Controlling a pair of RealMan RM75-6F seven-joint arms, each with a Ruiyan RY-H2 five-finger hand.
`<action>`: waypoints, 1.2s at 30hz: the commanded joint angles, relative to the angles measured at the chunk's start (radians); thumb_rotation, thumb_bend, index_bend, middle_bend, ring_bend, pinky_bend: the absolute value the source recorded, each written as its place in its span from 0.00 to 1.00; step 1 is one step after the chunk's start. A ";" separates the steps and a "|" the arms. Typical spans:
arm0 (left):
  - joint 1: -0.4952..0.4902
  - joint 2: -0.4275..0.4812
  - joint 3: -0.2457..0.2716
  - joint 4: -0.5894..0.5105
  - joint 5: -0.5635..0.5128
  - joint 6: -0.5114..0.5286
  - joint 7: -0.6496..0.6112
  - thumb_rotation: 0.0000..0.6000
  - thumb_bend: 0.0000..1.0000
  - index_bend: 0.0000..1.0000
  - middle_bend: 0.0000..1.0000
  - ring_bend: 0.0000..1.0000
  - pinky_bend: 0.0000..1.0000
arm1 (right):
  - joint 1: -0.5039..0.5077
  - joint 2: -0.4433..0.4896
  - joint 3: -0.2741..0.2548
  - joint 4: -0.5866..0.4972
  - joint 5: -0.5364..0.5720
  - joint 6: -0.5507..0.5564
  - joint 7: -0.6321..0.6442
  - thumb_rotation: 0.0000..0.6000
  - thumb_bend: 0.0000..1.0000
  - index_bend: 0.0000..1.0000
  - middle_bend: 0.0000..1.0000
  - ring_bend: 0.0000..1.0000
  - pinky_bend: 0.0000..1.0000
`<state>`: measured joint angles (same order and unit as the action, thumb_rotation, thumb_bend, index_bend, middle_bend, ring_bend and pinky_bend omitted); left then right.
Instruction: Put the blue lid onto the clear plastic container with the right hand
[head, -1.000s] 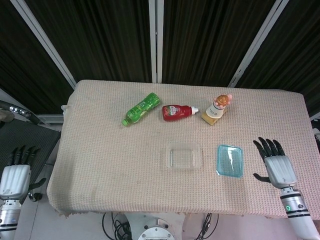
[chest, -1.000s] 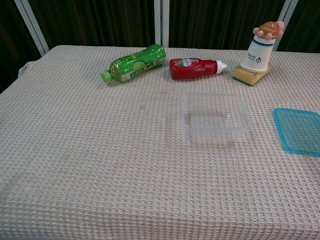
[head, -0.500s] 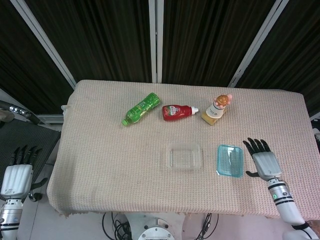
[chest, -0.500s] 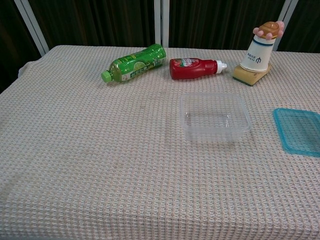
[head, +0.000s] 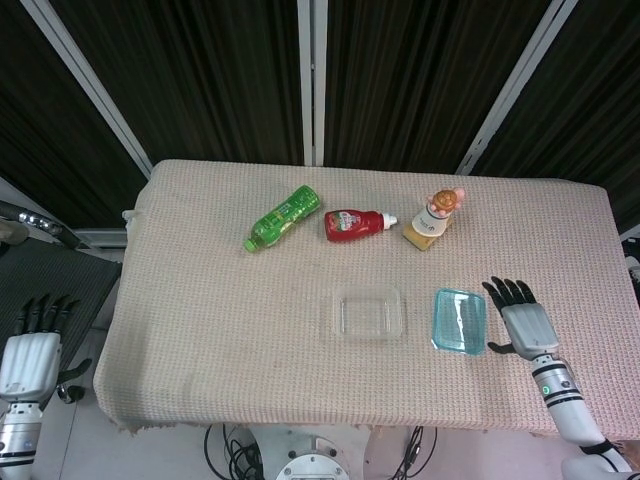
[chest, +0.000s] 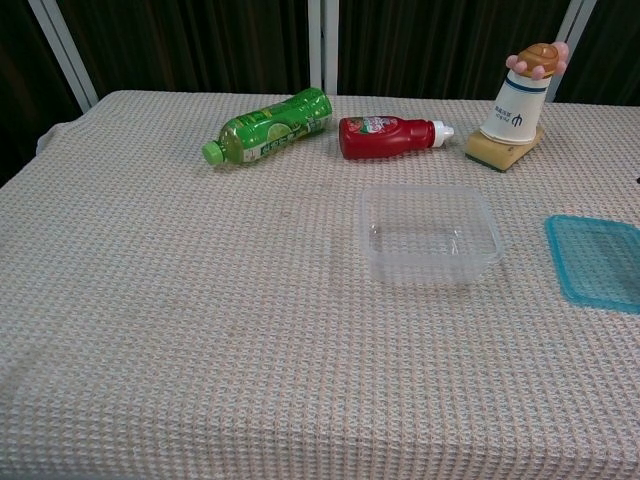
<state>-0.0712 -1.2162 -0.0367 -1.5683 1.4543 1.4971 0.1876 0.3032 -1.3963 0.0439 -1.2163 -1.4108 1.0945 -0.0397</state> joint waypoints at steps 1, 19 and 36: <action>0.000 0.000 0.000 0.000 0.001 0.001 -0.001 1.00 0.00 0.16 0.10 0.00 0.04 | 0.011 -0.012 -0.002 0.011 -0.003 -0.011 -0.003 1.00 0.00 0.00 0.02 0.00 0.00; 0.004 -0.011 -0.002 0.018 -0.001 0.000 -0.010 1.00 0.00 0.16 0.10 0.00 0.04 | 0.190 -0.158 0.064 0.082 -0.048 -0.095 0.020 1.00 0.00 0.00 0.02 0.00 0.00; -0.012 -0.023 -0.008 0.034 -0.004 -0.023 -0.010 1.00 0.00 0.16 0.10 0.00 0.04 | 0.357 -0.120 0.118 0.016 0.023 -0.322 0.169 1.00 0.51 0.00 0.21 0.00 0.00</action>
<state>-0.0825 -1.2384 -0.0448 -1.5340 1.4510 1.4750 0.1767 0.6280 -1.5350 0.1499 -1.1867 -1.4086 0.8104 0.1196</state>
